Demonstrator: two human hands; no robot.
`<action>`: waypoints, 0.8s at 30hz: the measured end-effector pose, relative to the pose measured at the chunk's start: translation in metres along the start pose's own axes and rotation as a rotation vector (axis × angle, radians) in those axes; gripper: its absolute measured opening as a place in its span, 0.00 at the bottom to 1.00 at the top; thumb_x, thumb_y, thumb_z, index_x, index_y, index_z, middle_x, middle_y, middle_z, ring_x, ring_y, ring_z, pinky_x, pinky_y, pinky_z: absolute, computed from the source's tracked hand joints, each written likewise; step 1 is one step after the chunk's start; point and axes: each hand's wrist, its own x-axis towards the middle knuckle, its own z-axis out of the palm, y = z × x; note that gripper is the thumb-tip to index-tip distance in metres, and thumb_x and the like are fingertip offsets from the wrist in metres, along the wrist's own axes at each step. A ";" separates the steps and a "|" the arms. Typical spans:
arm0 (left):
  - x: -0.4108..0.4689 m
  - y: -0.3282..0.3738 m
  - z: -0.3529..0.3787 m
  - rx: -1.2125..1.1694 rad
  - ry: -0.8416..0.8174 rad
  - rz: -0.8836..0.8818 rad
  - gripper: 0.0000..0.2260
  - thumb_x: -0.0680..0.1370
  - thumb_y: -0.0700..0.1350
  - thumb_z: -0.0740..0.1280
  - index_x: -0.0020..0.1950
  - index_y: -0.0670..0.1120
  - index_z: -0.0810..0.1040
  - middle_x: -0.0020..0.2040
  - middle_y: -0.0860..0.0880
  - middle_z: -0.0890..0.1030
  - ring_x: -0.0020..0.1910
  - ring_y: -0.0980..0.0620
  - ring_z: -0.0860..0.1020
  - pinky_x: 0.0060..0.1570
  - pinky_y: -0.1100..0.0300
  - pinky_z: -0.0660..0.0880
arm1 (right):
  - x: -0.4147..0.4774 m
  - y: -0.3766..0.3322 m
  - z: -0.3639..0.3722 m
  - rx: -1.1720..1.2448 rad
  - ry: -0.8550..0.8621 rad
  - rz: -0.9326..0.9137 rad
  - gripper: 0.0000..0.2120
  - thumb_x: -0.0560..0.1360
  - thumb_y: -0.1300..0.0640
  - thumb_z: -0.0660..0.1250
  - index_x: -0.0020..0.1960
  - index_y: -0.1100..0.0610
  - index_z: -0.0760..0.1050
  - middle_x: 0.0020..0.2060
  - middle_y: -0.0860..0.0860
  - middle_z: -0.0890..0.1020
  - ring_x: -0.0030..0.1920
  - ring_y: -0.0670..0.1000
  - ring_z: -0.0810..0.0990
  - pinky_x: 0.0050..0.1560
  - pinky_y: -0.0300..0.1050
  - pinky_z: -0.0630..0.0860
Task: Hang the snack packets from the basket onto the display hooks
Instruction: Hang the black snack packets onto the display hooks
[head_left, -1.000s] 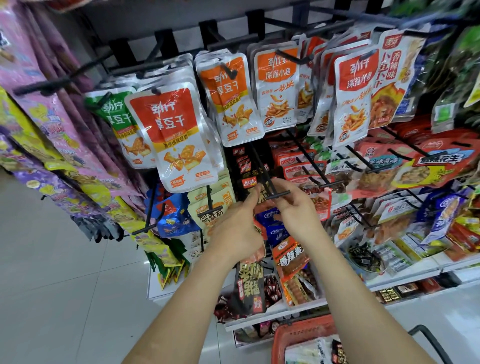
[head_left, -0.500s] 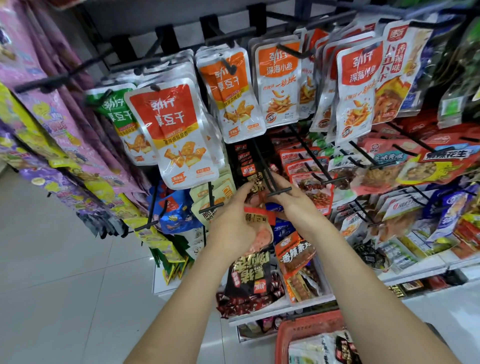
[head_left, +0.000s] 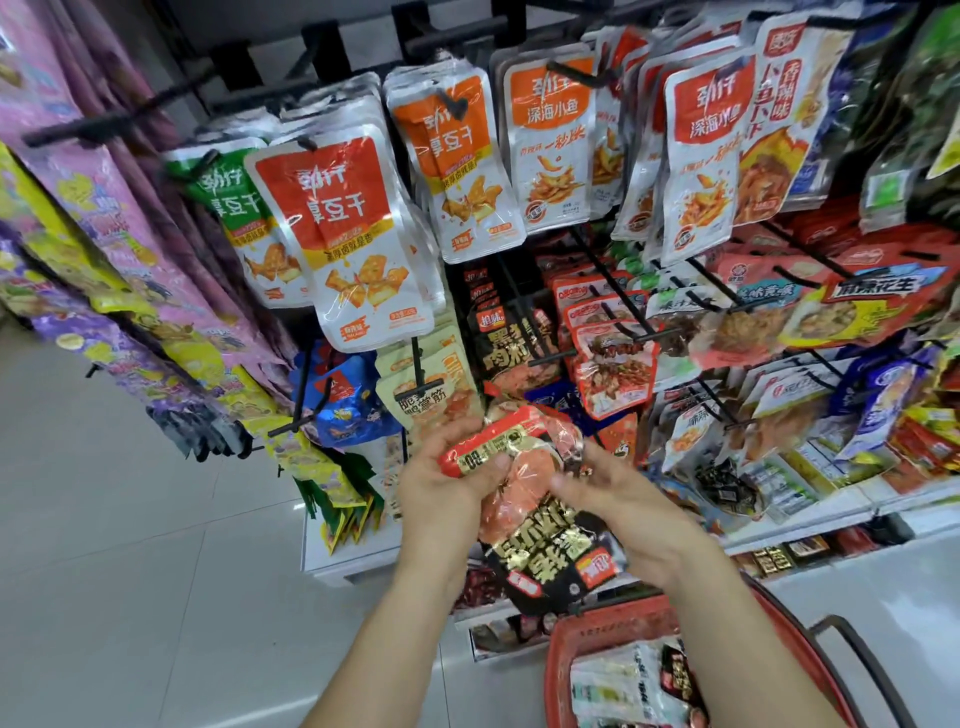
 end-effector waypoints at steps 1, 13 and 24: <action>-0.003 -0.003 0.001 0.001 0.013 -0.019 0.17 0.68 0.32 0.75 0.49 0.51 0.81 0.53 0.49 0.83 0.50 0.49 0.83 0.47 0.50 0.81 | -0.002 0.006 0.001 -0.038 -0.015 -0.048 0.21 0.74 0.65 0.69 0.61 0.47 0.72 0.52 0.41 0.82 0.45 0.38 0.81 0.53 0.31 0.71; -0.014 0.015 -0.001 -0.011 -0.088 -0.110 0.04 0.76 0.44 0.69 0.45 0.46 0.82 0.43 0.46 0.86 0.43 0.47 0.84 0.46 0.52 0.80 | -0.028 -0.002 -0.006 -0.559 -0.087 -0.061 0.27 0.77 0.52 0.68 0.72 0.38 0.62 0.69 0.36 0.69 0.73 0.48 0.65 0.71 0.46 0.62; -0.016 -0.010 -0.033 0.917 -0.166 0.619 0.24 0.72 0.27 0.65 0.47 0.57 0.82 0.54 0.58 0.78 0.47 0.55 0.77 0.51 0.56 0.76 | -0.047 -0.003 -0.023 0.364 0.337 -0.062 0.07 0.79 0.61 0.63 0.52 0.57 0.80 0.43 0.51 0.86 0.43 0.50 0.85 0.42 0.48 0.81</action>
